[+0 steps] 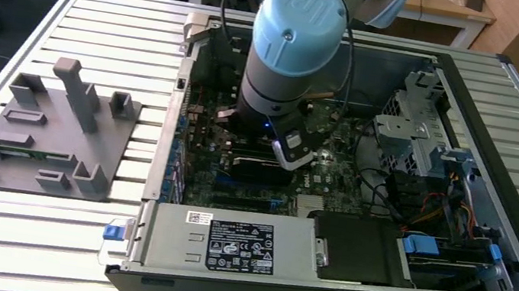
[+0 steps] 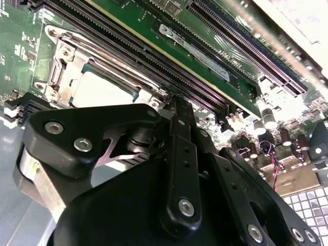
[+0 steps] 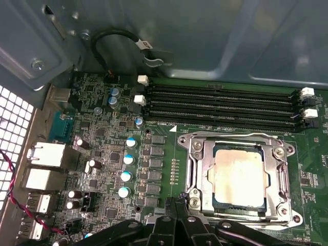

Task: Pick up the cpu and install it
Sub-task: 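Install the second cpu locking lever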

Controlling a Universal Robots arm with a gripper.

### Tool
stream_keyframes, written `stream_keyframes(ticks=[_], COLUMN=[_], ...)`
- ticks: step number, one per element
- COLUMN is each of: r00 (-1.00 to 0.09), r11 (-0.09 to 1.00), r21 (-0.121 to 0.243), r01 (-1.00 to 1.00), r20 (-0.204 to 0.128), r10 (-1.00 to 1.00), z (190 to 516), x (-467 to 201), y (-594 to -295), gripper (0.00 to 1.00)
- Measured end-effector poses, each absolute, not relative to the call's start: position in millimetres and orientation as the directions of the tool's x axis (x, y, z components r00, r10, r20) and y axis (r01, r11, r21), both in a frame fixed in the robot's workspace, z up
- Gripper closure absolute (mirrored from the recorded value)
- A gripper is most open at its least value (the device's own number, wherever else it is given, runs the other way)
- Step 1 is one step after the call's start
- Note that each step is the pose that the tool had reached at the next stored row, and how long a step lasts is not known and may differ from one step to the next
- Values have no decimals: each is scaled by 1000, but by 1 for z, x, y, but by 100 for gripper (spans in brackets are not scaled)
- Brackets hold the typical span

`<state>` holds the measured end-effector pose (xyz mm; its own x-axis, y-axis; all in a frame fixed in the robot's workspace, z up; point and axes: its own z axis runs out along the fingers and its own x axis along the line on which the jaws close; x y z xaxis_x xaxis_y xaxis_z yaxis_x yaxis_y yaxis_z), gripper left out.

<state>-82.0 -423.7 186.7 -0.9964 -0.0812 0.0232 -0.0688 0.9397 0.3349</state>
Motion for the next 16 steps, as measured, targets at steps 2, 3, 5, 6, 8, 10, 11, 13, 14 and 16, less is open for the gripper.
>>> stream_keyframes(ticks=[2,3,5,6,8,10,11,13,14,16], r00=[-996,-996,-996,-996,-996,-996,-996,-996,-996,-996], r11=[940,940,940,940,940,940,940,940,940,939], r21=[335,335,335,335,335,335,335,335,335,336], r01=[-69,-69,-69,-69,-69,-69,-69,-69,-69,-69], r20=[23,23,23,23,23,23,23,23,23,23], r10=[-81,-81,-81,-81,-81,-81,-81,-81,-81,-81], z=[187,187,188,189,192,194,194,195,196,199], x=[-82,-83,-83,-83,-83,-83,-83,-83,-83,-83], y=[-424,-424,-424,-424,-424,-424,-424,-424,-424,-424], gripper=[89,89,89,89,89,89,89,89,89,89])
